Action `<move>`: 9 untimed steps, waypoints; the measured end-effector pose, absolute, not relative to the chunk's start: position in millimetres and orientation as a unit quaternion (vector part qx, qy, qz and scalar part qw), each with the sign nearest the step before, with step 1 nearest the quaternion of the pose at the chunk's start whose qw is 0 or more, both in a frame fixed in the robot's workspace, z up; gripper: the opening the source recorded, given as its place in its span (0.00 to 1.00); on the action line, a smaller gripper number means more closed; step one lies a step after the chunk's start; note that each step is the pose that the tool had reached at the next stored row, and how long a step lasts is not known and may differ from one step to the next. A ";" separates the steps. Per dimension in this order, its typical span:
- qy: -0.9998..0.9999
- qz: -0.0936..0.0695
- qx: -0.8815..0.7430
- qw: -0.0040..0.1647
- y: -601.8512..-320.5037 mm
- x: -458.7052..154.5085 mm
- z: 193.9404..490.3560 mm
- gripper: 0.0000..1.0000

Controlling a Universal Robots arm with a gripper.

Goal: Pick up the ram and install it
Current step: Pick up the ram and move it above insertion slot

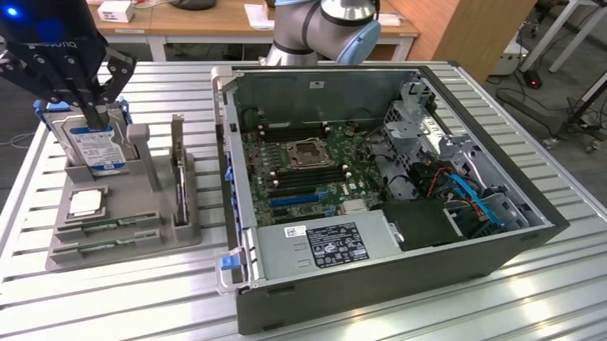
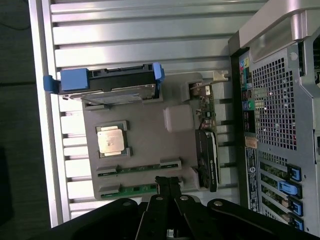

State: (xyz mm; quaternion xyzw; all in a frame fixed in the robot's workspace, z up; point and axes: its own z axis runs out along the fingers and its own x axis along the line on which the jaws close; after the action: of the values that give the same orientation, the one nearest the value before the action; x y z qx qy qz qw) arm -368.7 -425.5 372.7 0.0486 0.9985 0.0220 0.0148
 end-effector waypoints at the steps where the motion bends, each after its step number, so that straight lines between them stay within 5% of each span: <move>1: 0.998 0.022 0.049 0.015 -425.5 -368.7 372.7 0.09; 9: 0.999 0.022 0.043 0.015 -425.5 -368.9 372.5 0.09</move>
State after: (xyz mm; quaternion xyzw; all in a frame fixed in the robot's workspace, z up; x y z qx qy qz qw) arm -368.9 -425.5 372.5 0.0427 0.9987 0.0221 0.0147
